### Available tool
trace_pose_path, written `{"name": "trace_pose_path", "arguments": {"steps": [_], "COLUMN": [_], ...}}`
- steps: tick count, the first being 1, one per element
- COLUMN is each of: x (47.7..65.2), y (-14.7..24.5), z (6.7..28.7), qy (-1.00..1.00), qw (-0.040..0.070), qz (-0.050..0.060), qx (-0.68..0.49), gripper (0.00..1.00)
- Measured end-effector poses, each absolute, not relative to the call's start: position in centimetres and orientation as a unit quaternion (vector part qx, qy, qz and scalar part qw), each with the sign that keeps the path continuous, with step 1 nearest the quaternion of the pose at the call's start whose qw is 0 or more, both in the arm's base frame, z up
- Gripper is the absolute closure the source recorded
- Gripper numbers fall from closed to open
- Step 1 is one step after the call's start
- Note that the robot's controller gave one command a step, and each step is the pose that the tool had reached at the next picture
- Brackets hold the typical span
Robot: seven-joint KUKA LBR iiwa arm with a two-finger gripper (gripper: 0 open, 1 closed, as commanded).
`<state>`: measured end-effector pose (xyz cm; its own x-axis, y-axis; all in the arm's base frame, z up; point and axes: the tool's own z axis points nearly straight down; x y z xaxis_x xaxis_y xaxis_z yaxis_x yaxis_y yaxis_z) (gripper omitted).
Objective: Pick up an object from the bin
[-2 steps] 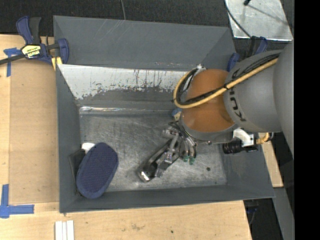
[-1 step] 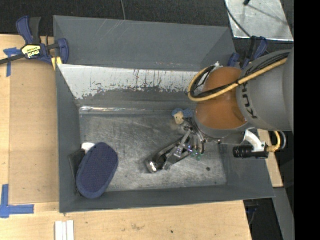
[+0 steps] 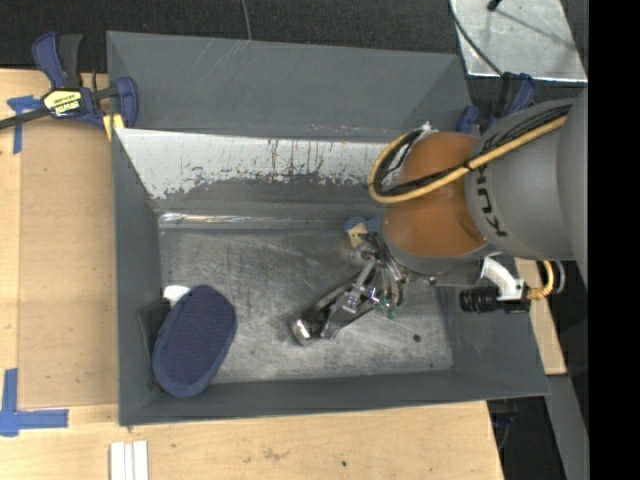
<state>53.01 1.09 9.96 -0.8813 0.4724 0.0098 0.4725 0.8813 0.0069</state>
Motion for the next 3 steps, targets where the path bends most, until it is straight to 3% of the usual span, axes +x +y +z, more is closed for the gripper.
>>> {"name": "trace_pose_path", "arguments": {"steps": [1, 2, 3], "x": [53.0, 49.7, 49.4], "y": [1.1, 5.5, 4.5], "z": [9.8, 13.6, 10.4], "qy": [-0.973, -0.938, -0.892], "qw": [0.005, -0.005, -0.002], "qz": [-0.005, -0.001, -0.001], "qx": [-0.229, -0.346, -0.452], "gripper": [0.0, 0.0, 0.0]}}
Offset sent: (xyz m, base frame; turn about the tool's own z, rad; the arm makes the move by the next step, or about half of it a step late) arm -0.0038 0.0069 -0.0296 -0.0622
